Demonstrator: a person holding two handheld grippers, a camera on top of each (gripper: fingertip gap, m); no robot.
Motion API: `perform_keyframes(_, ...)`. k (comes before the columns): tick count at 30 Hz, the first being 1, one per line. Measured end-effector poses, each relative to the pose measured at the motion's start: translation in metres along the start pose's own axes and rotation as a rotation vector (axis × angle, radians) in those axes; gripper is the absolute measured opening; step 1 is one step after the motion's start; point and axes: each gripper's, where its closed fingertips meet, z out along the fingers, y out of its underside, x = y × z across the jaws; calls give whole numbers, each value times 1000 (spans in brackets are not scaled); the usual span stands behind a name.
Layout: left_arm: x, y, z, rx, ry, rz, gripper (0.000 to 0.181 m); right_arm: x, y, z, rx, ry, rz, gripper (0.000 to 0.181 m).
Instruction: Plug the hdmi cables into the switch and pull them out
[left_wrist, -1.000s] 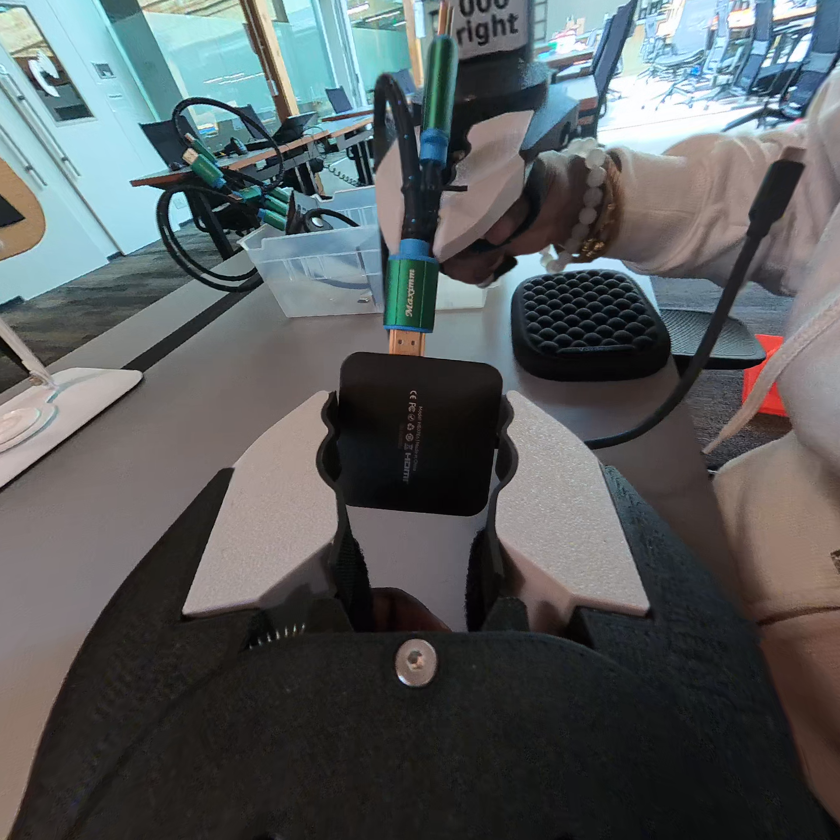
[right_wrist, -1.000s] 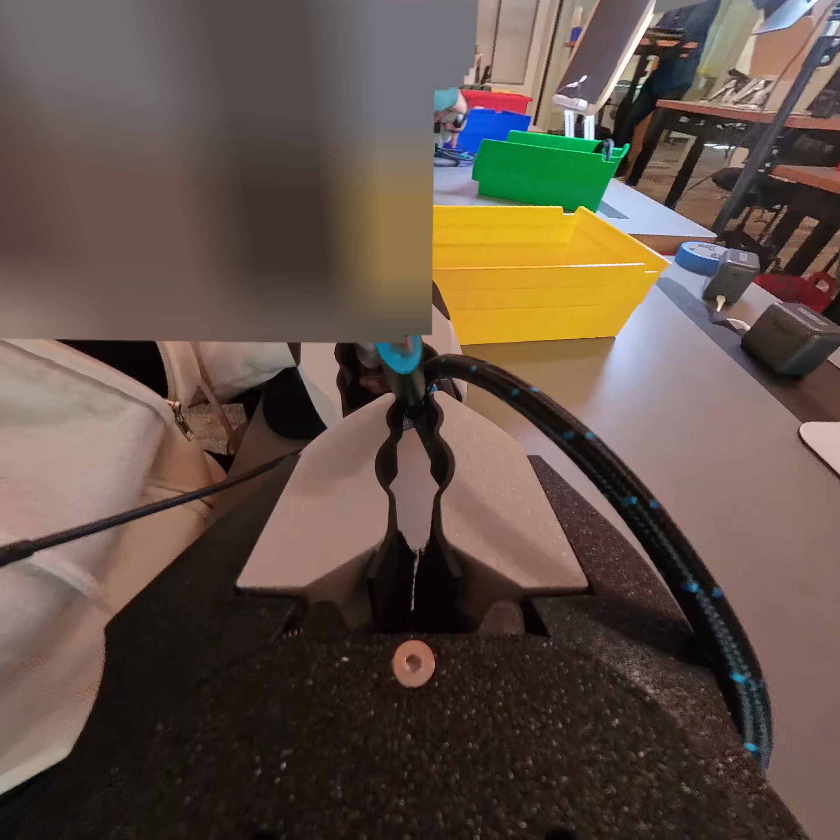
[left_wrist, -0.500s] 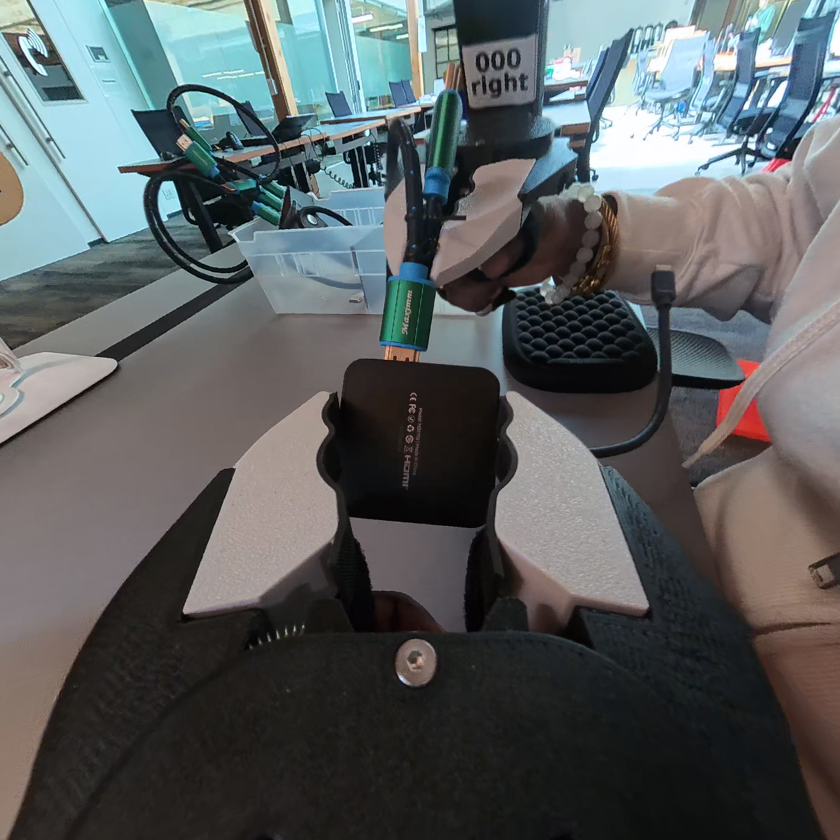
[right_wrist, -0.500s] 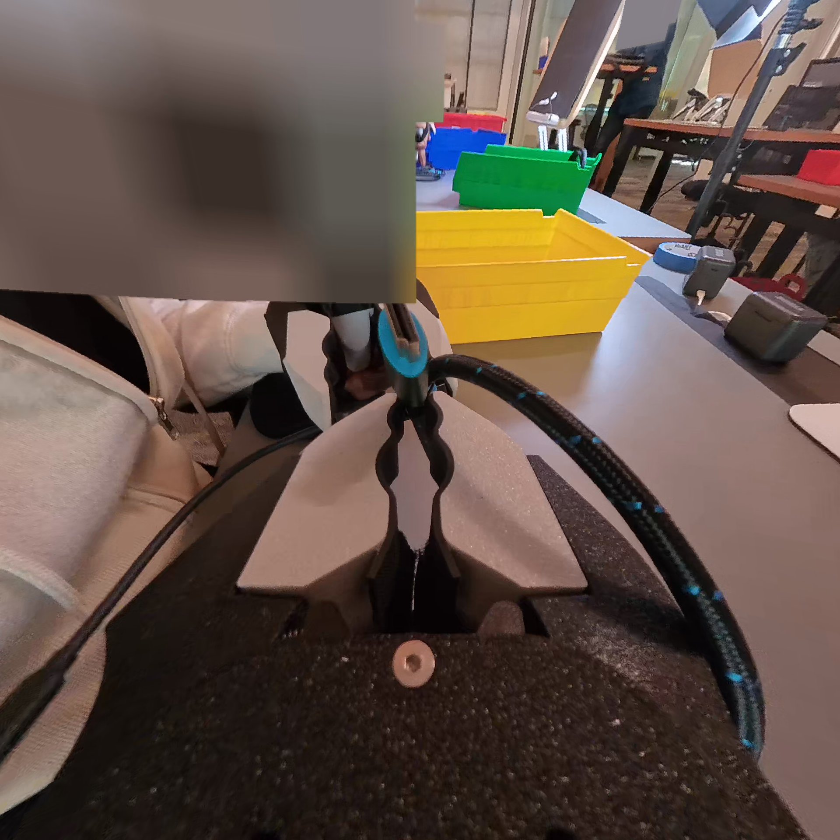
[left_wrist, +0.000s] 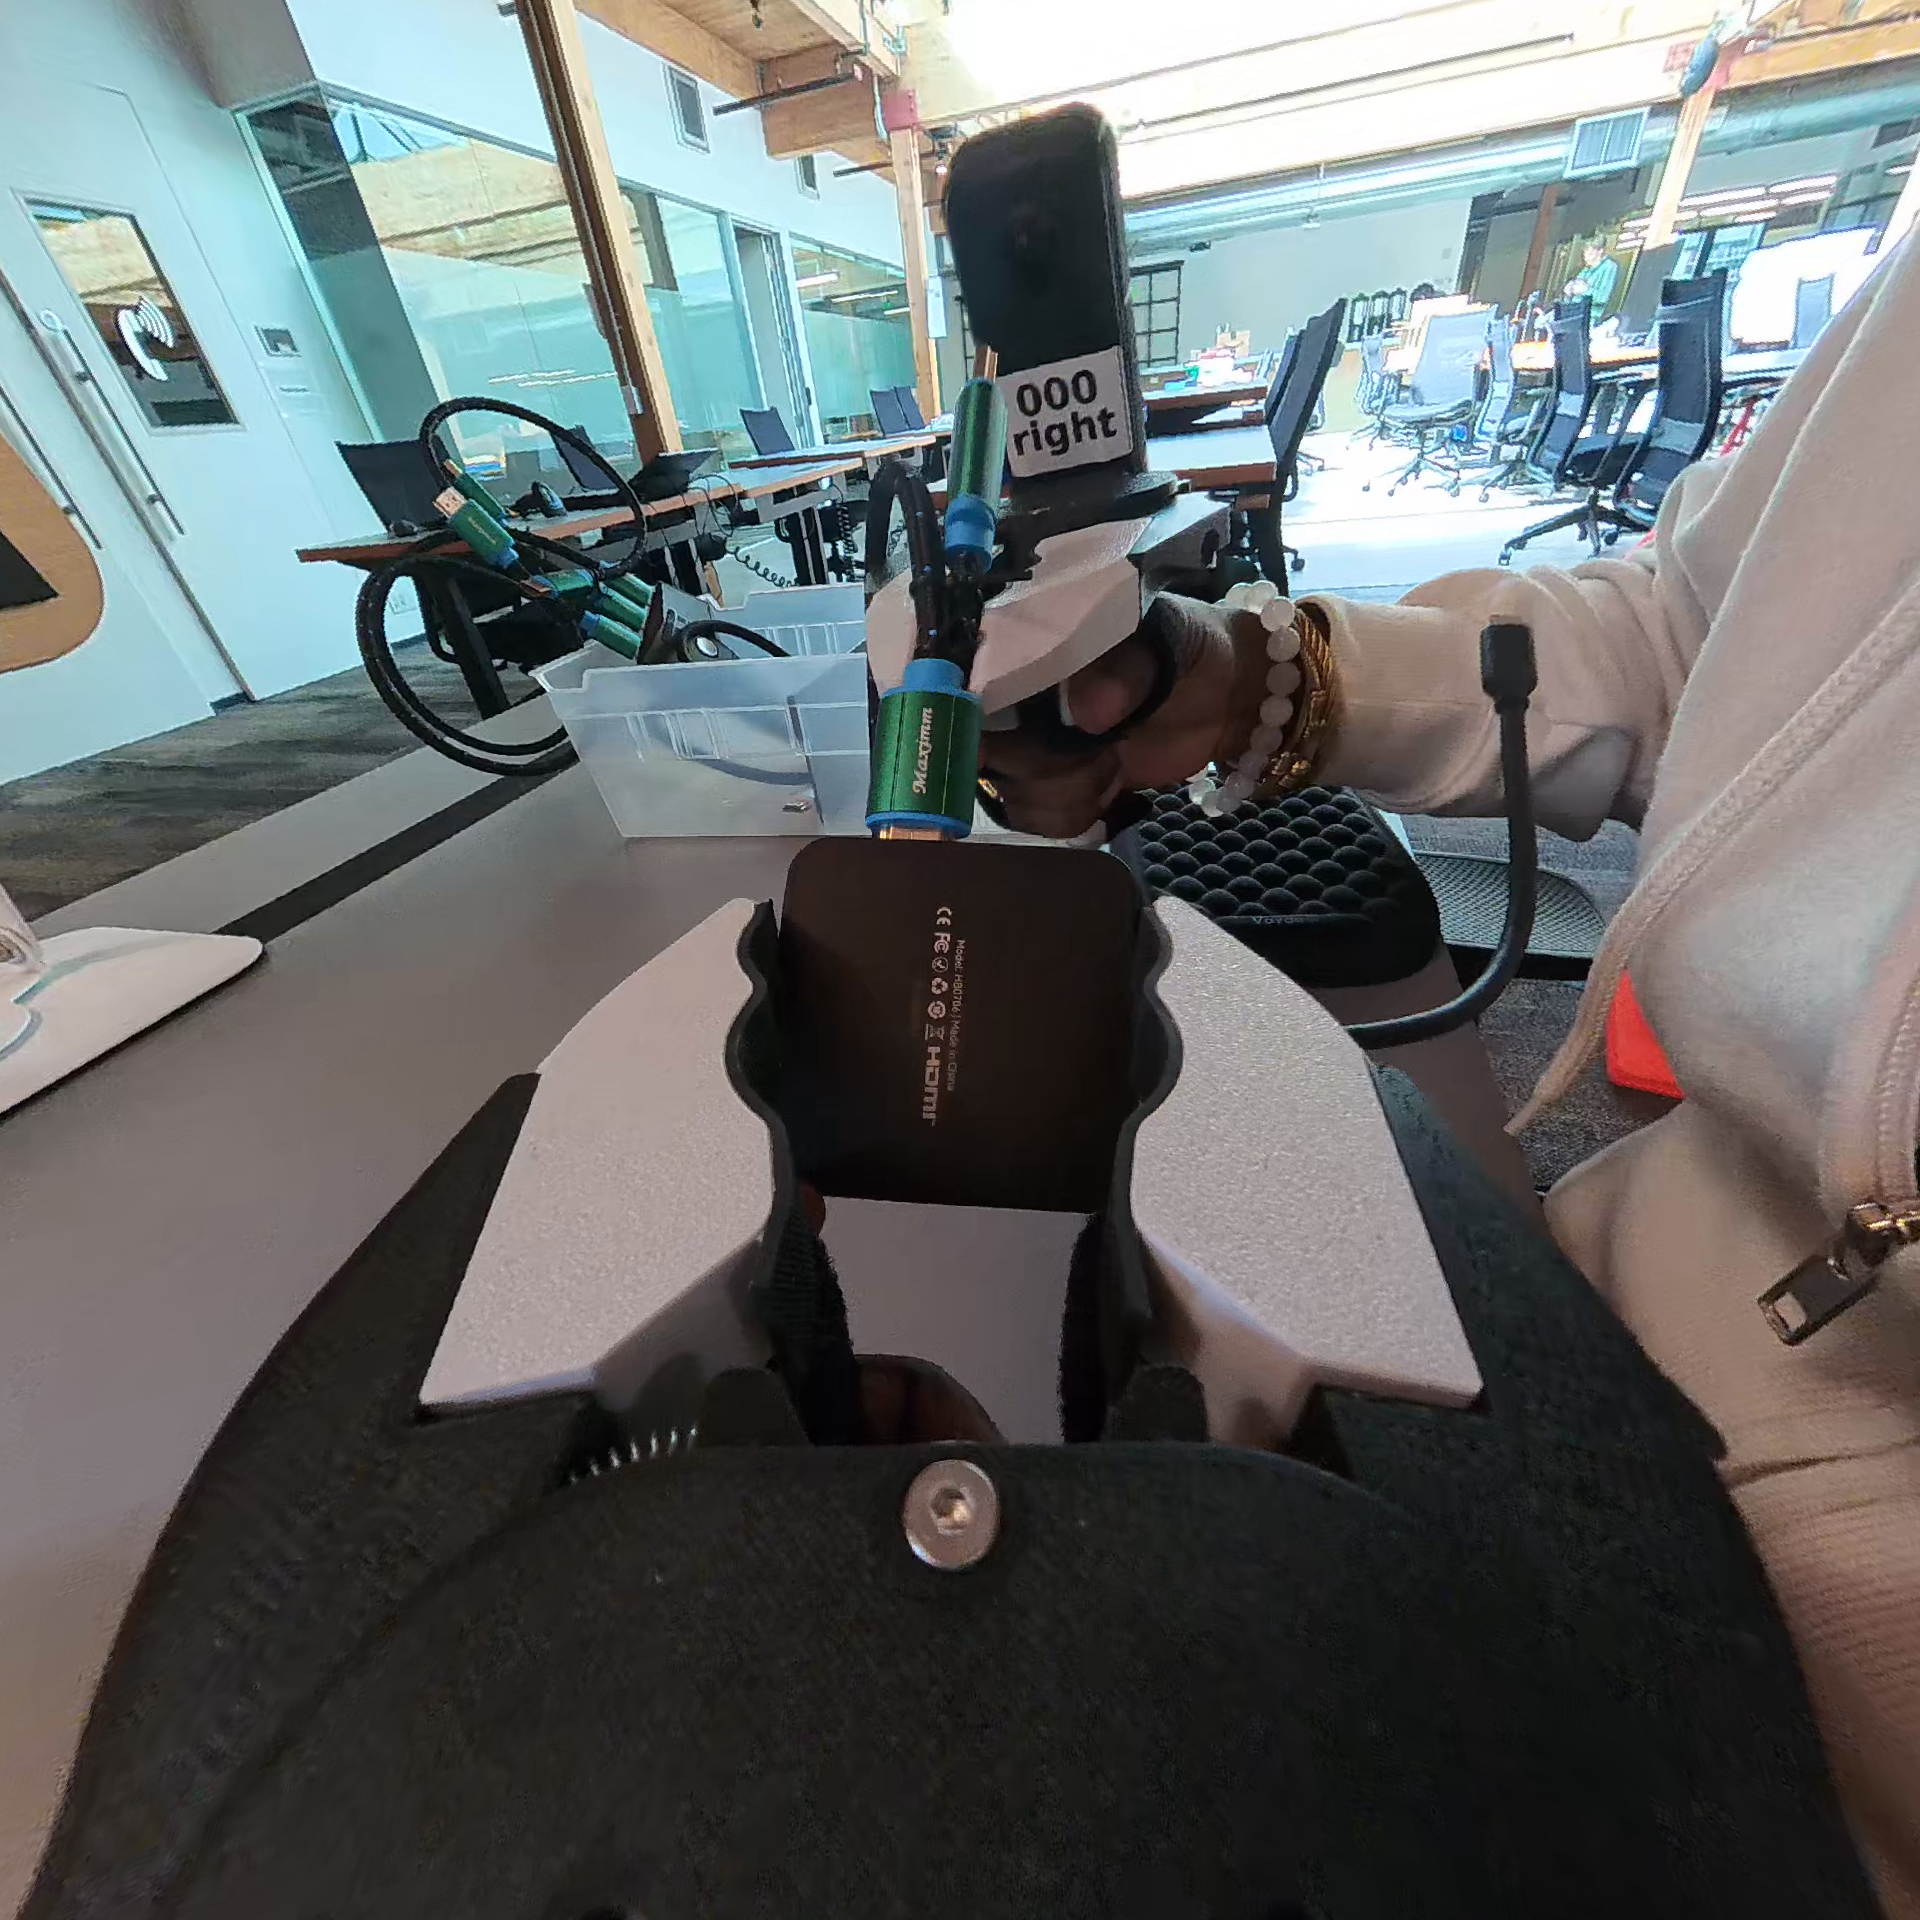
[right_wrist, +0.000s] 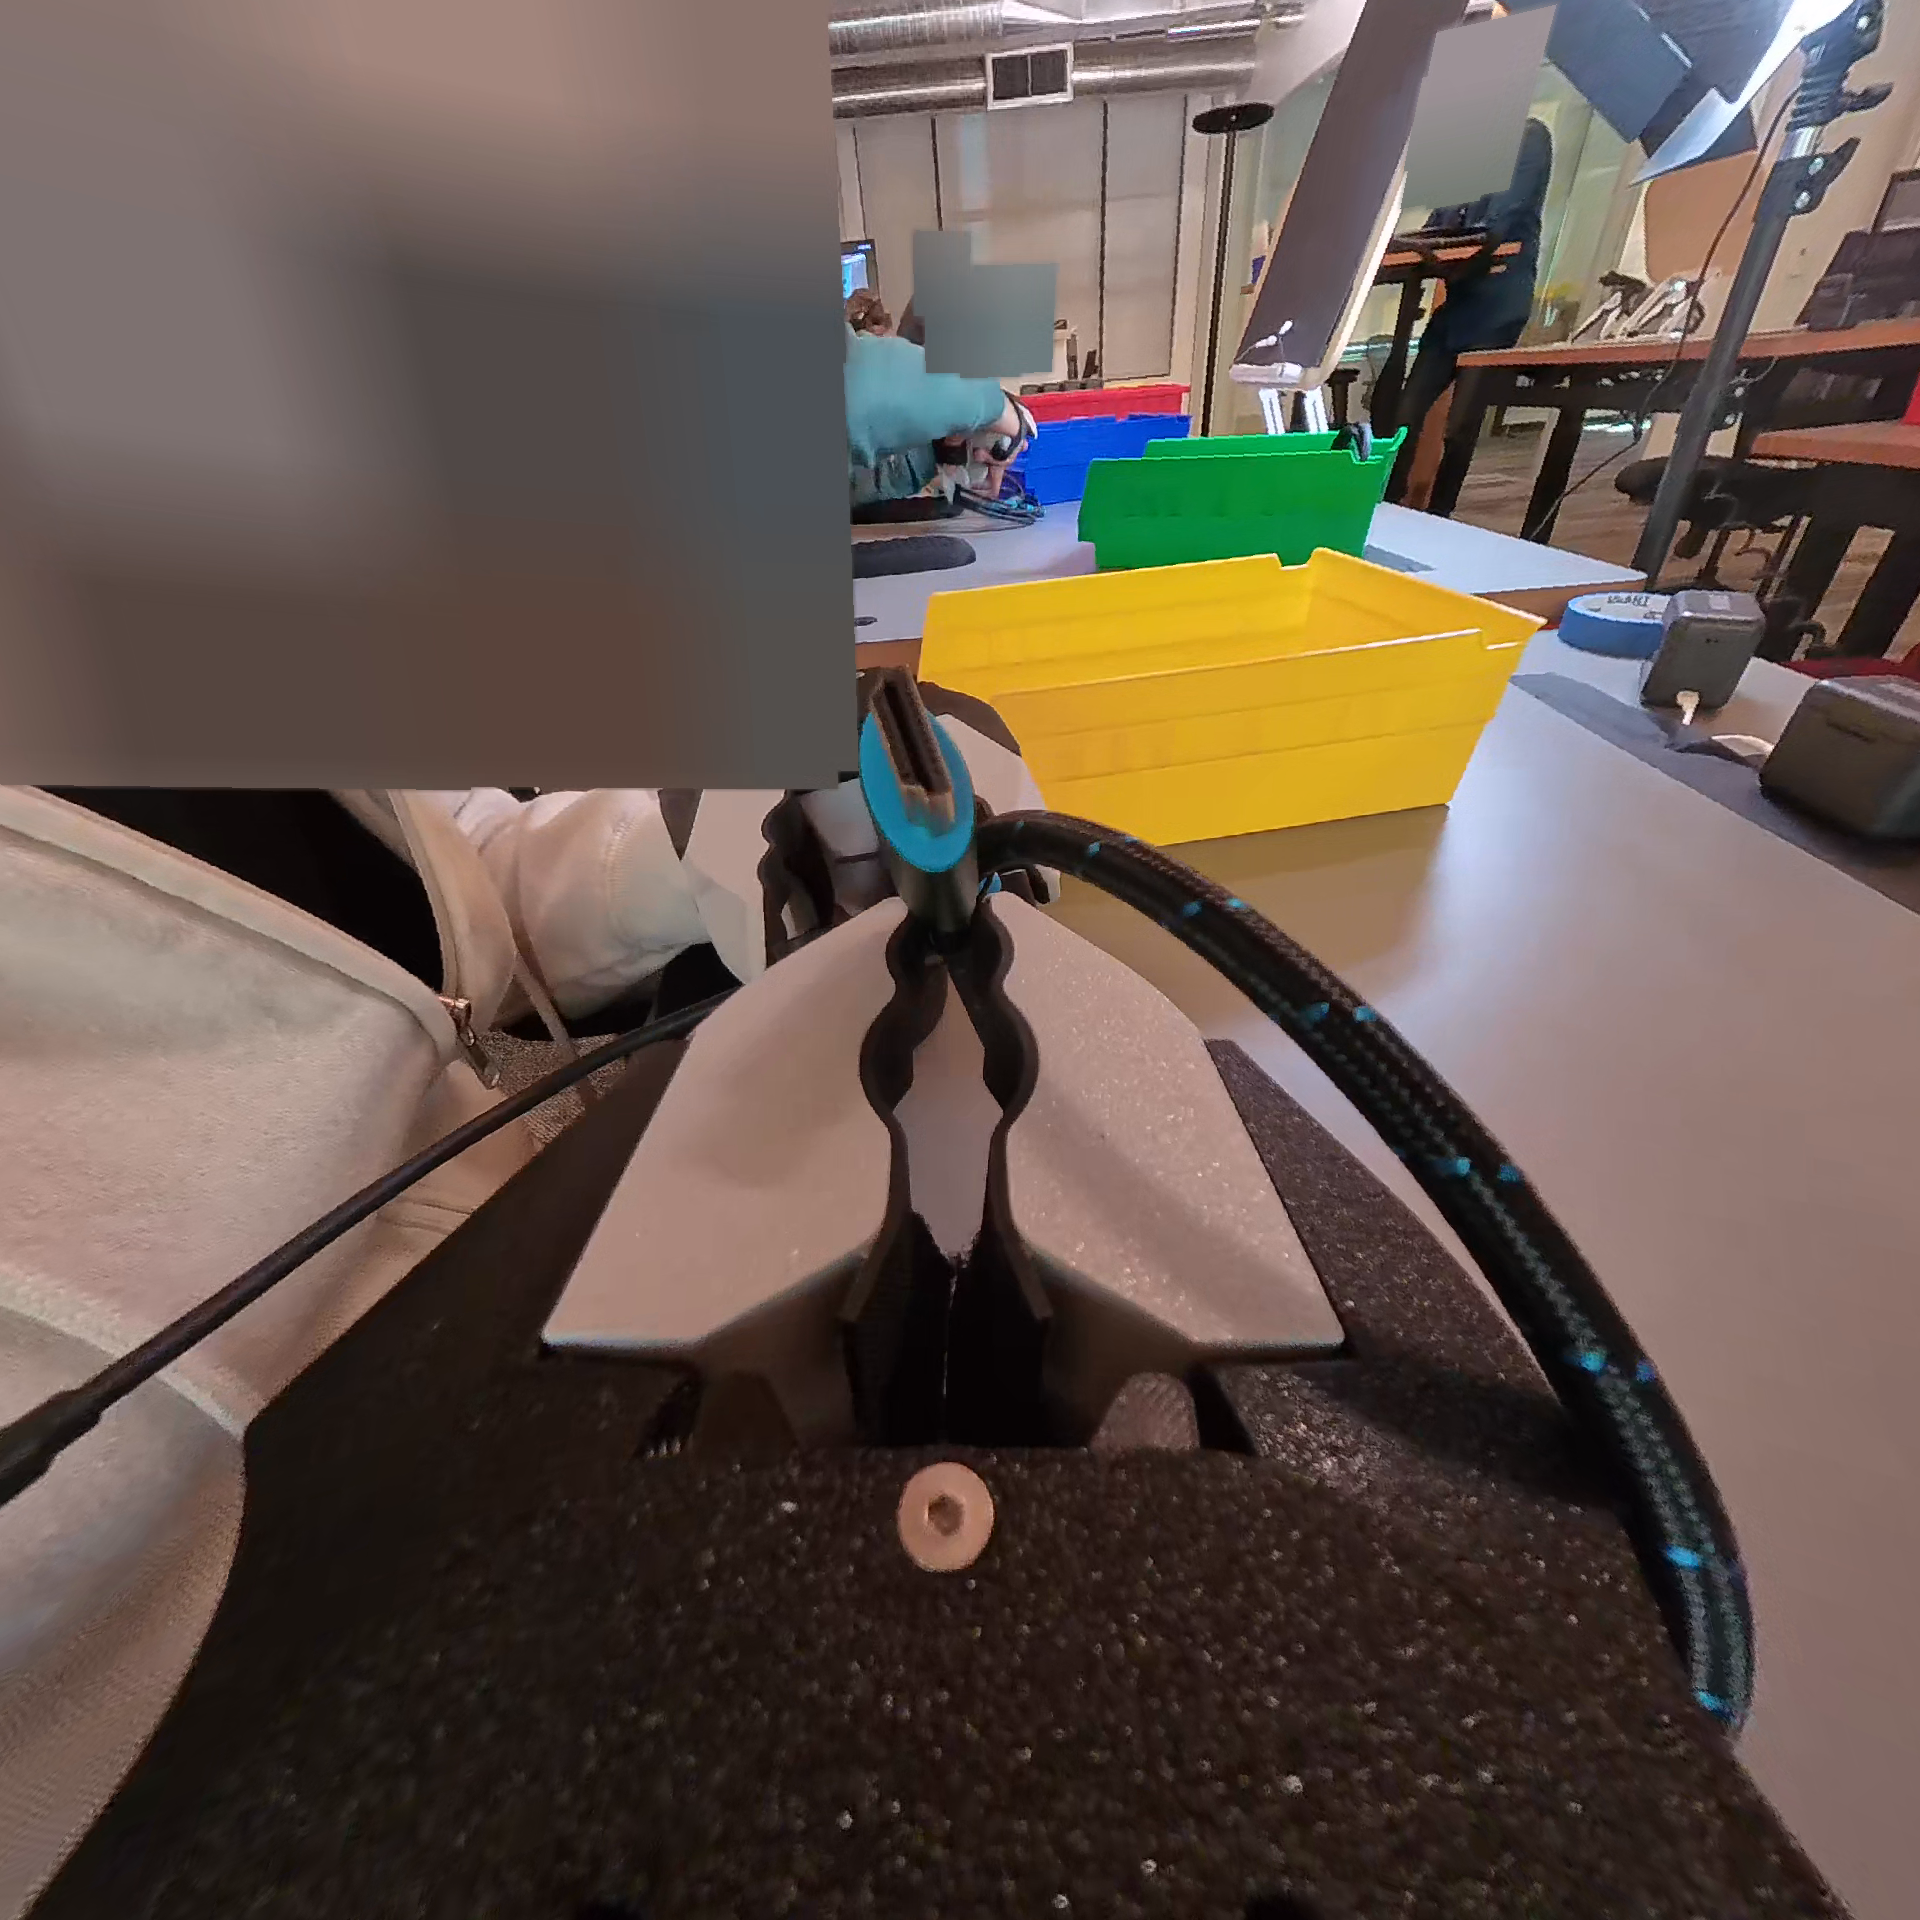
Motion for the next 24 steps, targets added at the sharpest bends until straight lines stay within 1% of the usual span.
perform_keyframes(5, 0, -3, -1, 26, 5, -21, 65, -1, -2, 1, 31, 4, 18, 9)
perform_keyframes(7, -1, -5, 0, 37, -6, -17, 65, 0, -4, 0, 26, 21, -5, 10)
perform_keyframes(8, -3, -8, 1, 51, -18, -6, 65, 2, -6, 0, 32, 29, -4, 16)
perform_keyframes(9, -4, -10, 1, 57, -28, 9, 65, 3, -9, 2, 46, 31, 23, 37)
perform_keyframes(10, -5, -10, 2, 51, -33, 26, 65, 2, -9, 4, 53, 15, 68, 47)
perform_keyframes(11, -3, -9, 3, 41, -24, 38, 65, -1, -9, 8, 64, -16, 95, 46)
perform_keyframes(13, 5, -7, 5, 32, 9, 49, 65, -5, -12, 14, 99, -40, 80, 40)
perform_keyframes(14, 7, -8, 5, 39, 19, 51, 65, -8, -13, 17, 114, -53, 44, 29)
perform_keyframes(16, 9, -13, 3, 64, 22, 50, 65, -5, -15, 18, 130, -19, -27, 19)
perform_keyframes(19, 8, -15, 3, 73, -6, 61, 65, -5, -18, 19, 173, -17, 14, 18)
perform_keyframes(22, 5, -11, 6, 29, -51, 103, 65, -1, -17, 19, 188, 74, -33, 17)
perform_keyframes(24, 6, -12, 8, 35, -49, 110, 65, -2, -19, 18, 214, 86, -35, 16)
